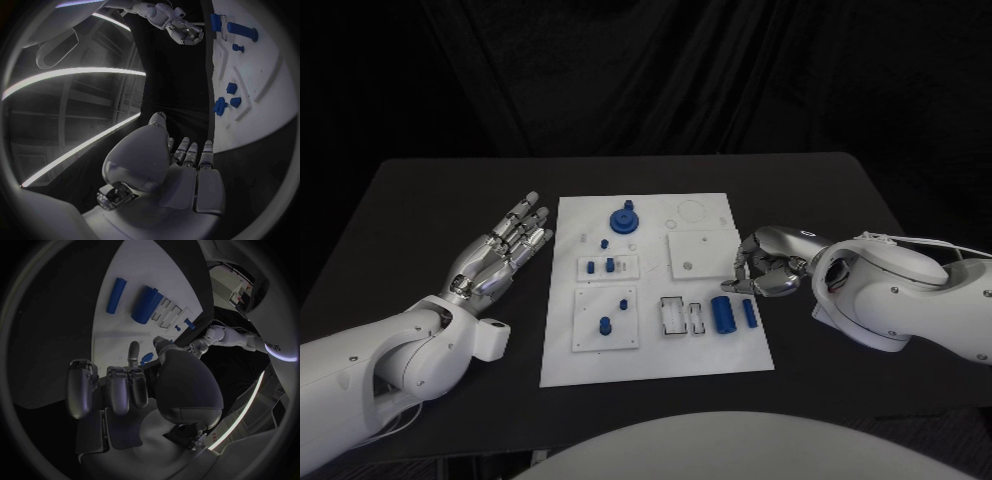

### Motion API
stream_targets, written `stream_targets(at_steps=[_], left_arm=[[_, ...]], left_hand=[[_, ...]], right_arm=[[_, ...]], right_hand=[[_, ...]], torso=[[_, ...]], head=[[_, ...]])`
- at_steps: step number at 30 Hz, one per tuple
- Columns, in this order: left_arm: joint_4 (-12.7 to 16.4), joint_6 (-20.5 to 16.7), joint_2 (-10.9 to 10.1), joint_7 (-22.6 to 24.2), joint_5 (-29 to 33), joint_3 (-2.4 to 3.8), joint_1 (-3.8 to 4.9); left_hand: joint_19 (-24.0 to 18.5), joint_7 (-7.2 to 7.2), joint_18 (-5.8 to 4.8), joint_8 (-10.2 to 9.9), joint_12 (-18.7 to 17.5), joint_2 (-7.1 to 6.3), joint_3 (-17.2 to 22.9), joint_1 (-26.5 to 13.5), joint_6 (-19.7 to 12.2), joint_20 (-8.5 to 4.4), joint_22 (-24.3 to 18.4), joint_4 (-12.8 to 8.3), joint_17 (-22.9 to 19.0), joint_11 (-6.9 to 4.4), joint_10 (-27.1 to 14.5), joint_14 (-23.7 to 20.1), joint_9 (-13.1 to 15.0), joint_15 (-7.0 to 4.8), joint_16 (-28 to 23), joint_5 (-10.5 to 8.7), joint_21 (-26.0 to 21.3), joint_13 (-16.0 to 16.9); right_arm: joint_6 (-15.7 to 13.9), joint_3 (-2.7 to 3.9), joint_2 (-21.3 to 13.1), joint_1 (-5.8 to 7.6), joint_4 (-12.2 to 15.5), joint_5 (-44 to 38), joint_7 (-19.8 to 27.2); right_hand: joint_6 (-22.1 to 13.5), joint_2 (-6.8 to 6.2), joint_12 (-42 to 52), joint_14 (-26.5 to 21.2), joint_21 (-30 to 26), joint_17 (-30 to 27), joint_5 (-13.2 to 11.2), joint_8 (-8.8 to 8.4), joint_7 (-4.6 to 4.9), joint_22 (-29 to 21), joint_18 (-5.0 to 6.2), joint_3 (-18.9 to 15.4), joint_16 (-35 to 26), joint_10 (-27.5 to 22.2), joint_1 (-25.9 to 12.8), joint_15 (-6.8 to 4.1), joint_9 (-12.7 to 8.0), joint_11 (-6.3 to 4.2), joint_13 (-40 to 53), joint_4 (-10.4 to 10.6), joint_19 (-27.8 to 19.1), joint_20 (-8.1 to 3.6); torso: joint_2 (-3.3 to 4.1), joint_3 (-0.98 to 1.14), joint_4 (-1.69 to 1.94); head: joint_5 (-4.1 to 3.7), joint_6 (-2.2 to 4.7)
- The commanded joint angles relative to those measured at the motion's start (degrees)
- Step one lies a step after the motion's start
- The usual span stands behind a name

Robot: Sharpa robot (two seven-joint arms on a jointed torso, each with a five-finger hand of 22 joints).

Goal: Assemble the parts on the task board

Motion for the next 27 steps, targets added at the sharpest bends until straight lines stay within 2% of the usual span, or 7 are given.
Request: stream_targets(at_steps=[1,3,4,8,12,19,27], left_arm=[[0.08,0.98,0.08,4.62,0.22,0.05,0.15],[0.03,1.09,0.17,4.41,0.22,0.05,0.15],[0.00,1.20,0.23,4.26,0.22,0.05,0.14],[-0.10,1.47,0.31,3.92,0.22,0.05,0.12],[-0.25,1.68,0.34,3.59,0.22,0.04,0.11],[-0.43,2.01,0.36,3.32,0.22,0.04,0.10],[-0.66,2.52,0.54,3.05,0.22,0.04,0.09]], left_hand=[[0.07,1.88,1.10,0.20,0.48,0.19,0.43,0.69,0.81,0.64,-0.09,0.07,-0.08,0.60,-0.06,-0.01,0.18,0.50,-0.21,0.29,-0.20,0.03],[0.09,2.98,1.18,0.32,0.70,0.23,0.45,0.77,1.41,0.89,-0.08,0.05,-0.08,0.86,-0.05,-0.01,0.27,0.68,-0.21,0.32,-0.18,0.05],[0.11,3.74,1.22,0.36,0.89,0.26,0.47,0.83,1.63,1.22,-0.06,0.04,-0.08,1.12,-0.03,-0.01,0.29,0.94,-0.21,0.33,-0.17,0.06],[0.16,4.34,1.43,0.40,1.25,0.32,0.50,0.90,1.89,1.96,-0.01,0.05,-0.08,1.49,0.04,-0.01,0.32,1.36,-0.21,0.32,-0.13,0.09],[0.19,5.11,1.78,0.56,1.82,0.42,0.55,0.95,2.66,2.74,0.00,0.06,-0.08,1.88,0.16,-0.01,0.43,1.69,-0.21,0.34,-0.11,0.14],[0.20,6.45,2.24,1.02,2.78,0.48,0.63,1.09,4.31,3.47,0.00,0.01,-0.08,2.15,0.41,-0.01,0.66,1.93,-0.21,0.43,-0.09,0.23],[0.20,7.19,2.48,1.30,3.02,0.53,0.79,1.33,5.12,3.84,0.00,-0.07,-0.08,2.21,0.47,-0.01,0.77,2.08,-0.21,0.63,-0.08,0.24]], right_arm=[[-0.88,0.01,-0.35,-0.41,0.72,-3.97,-3.84],[-0.23,0.00,-0.57,-0.62,1.06,-4.26,-4.50],[0.06,0.00,-0.65,-0.79,1.26,-4.41,-4.88],[0.49,0.00,-0.38,-1.25,1.57,-4.64,-5.70],[1.51,0.00,0.08,-1.79,1.86,-5.44,-6.95],[2.01,0.00,1.16,-2.67,1.79,-7.35,-8.88],[3.50,0.00,2.60,-3.29,1.19,-7.85,-10.50]], right_hand=[[0.40,-0.07,0.14,6.05,2.91,15.06,0.29,-1.12,0.02,13.74,-0.31,-0.32,0.16,6.06,-1.51,0.20,-0.98,0.17,15.06,-0.02,4.11,0.24],[1.29,-0.19,0.14,6.05,4.26,15.06,0.66,-2.47,-0.06,14.15,-0.63,-0.29,0.16,6.06,-3.20,0.20,-2.19,0.11,15.06,-0.07,4.76,0.15],[2.44,-0.30,0.14,6.05,5.28,15.06,1.28,-4.99,0.03,14.47,-0.88,-0.31,0.16,6.06,-6.52,0.03,-4.33,0.13,15.06,0.00,5.24,0.13],[2.99,-0.41,0.14,6.05,6.19,15.06,0.84,-6.27,0.07,14.78,-1.12,-0.30,0.16,6.06,-6.87,0.01,-5.40,0.12,15.06,0.02,5.68,0.06],[4.19,-0.57,0.14,6.05,6.95,15.06,-0.11,-6.73,-0.17,15.05,-1.33,-0.42,0.16,6.06,-6.98,-0.19,-5.93,-0.08,15.06,0.04,6.06,-0.09],[5.00,-2.45,0.14,6.05,6.95,15.06,-9.38,-6.93,-0.34,15.05,-1.33,-2.54,0.16,6.06,-11.38,-0.42,-5.82,-0.29,15.06,0.15,6.06,-0.38],[5.24,-2.75,0.14,6.05,6.95,15.06,-9.66,-6.89,-0.43,15.05,-1.33,-2.88,0.16,6.06,-12.54,-0.50,-5.71,-0.37,15.06,0.17,6.06,-0.45]], torso=[[0.01,0.05,-0.02],[-0.03,0.02,-0.04],[-0.06,-0.01,-0.11],[0.02,0.04,-0.26],[-0.04,0.03,-0.03],[0.00,0.03,0.08],[0.13,0.02,0.06]], head=[[-0.40,-0.01],[-0.43,-0.01],[-0.42,-0.01],[-0.50,-0.01],[-0.71,-0.01],[-0.59,-0.01],[-0.55,-0.01]])
